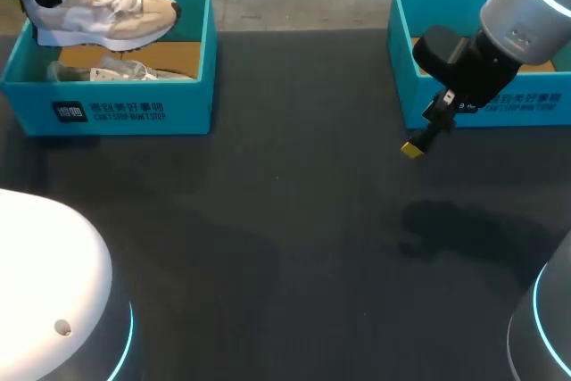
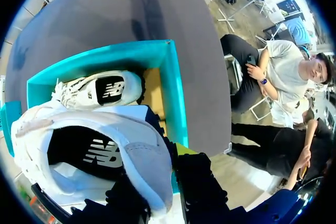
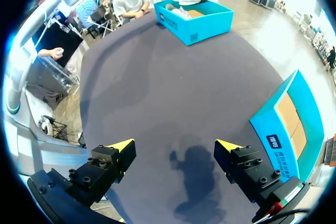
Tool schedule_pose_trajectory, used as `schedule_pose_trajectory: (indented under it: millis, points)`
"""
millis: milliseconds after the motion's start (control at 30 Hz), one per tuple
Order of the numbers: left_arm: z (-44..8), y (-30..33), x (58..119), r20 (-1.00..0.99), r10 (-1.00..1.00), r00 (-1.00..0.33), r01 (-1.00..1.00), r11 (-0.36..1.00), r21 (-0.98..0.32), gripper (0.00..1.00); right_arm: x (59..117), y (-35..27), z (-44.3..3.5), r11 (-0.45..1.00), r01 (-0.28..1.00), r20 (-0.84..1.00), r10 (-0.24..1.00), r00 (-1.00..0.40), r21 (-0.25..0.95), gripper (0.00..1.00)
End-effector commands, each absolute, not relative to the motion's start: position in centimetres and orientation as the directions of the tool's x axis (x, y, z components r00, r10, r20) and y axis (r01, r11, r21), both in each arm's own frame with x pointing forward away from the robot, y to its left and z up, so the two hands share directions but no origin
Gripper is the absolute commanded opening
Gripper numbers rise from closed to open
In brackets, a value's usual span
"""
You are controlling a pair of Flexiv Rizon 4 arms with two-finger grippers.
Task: Take the shoe out of the shoebox, open the shoe tongue, remove and reinsert the insole, then place the shoe into the shoebox
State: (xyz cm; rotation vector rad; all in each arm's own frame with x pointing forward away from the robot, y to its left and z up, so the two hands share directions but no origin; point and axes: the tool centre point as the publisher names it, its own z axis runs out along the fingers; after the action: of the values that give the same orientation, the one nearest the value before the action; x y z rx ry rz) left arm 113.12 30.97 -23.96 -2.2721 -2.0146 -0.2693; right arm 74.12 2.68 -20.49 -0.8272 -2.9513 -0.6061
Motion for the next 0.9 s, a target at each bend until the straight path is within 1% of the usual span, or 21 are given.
schedule_pose_trajectory:
  millis: [33,500,733,900]
  points:
    - [-24.4,31.0,113.7,0.19,0.975,0.113,0.992,-0.123,0.04,0.0,74.2,2.7,-20.5,0.785,0.504,0.12,0.497,-0.859,0.36,1.0]
    - [-24.9,31.1,113.9,0.182,0.978,0.099,0.993,-0.108,0.038,0.0,74.2,2.7,-20.5,0.785,0.504,0.12,0.497,-0.859,0.36,1.0]
    - [-24.6,30.8,114.7,0.181,0.979,0.09,0.993,-0.102,0.062,0.0,74.2,2.7,-20.5,0.785,0.504,0.12,0.497,-0.859,0.36,1.0]
    - [-24.7,30.5,115.4,0.199,0.977,0.08,0.989,-0.102,0.102,0.0,74.2,2.7,-20.5,0.785,0.504,0.12,0.497,-0.859,0.36,1.0]
